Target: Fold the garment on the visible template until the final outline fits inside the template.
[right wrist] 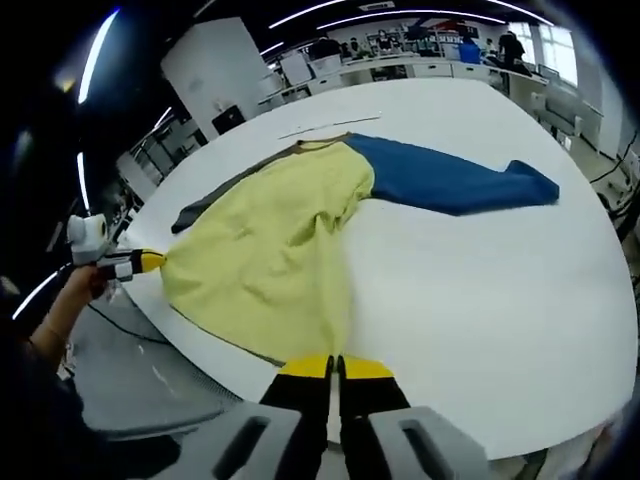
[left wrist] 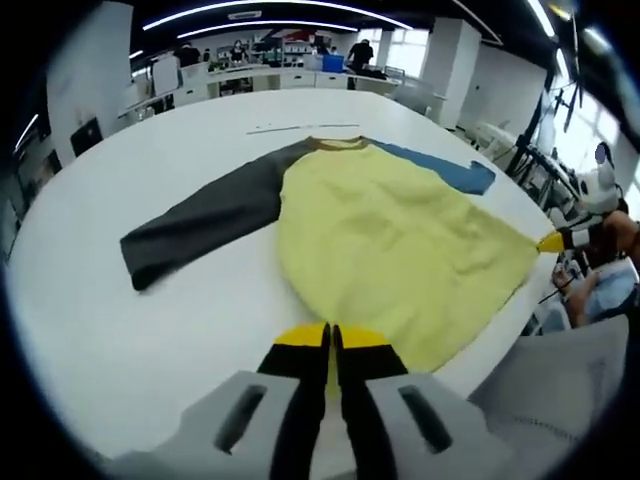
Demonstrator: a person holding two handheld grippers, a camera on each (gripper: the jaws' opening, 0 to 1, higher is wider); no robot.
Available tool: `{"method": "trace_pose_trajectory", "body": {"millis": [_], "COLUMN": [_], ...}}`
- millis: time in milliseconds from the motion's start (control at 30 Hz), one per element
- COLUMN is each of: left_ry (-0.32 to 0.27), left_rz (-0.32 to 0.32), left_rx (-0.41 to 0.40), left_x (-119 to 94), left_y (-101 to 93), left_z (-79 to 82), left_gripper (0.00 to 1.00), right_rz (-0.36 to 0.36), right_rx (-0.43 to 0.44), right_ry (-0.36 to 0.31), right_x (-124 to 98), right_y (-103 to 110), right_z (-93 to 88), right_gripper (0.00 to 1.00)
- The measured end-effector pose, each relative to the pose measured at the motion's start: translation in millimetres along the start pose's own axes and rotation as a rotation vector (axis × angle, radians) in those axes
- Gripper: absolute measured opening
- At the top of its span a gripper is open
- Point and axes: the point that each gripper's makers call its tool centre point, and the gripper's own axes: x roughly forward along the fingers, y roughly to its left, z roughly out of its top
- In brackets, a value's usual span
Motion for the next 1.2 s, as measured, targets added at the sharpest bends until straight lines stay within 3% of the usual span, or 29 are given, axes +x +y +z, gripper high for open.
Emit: {"method": "trace_pose_trajectory", "body": {"millis": [400,1000,1133,1200], "left_ry": [0.045,0.093,0.163,0.170], "left_rz": [0.014,-0.005,0.029,0.034], "left_rx": [-0.030,-0.034,-0.070,-0.072], "left_x": [4.6,-7.9,-9.2,-8.0], "left_y": [6.7,5.7,5.6,3.0], "left_z": [-22.2,-48.1,-66.6,-68.6], "left_gripper": [0.00,0.13,0.12,0.11], "right_rz": [-0.087,-0.113,-0.114,-0.117], "right_rx": [-0.067,-0.082,-0.082,-0.078], "right_ry": [0.079,0.088,0.088,0.085], "right_x": [17.1,15.4,15.2,14.8], "right_y": [-14.2,-20.2,-20.7,-20.8], "right_z": [-35.1,-34.8,-35.1,-34.9], "right_gripper": [0.00,0.00,0.00,0.00]}}
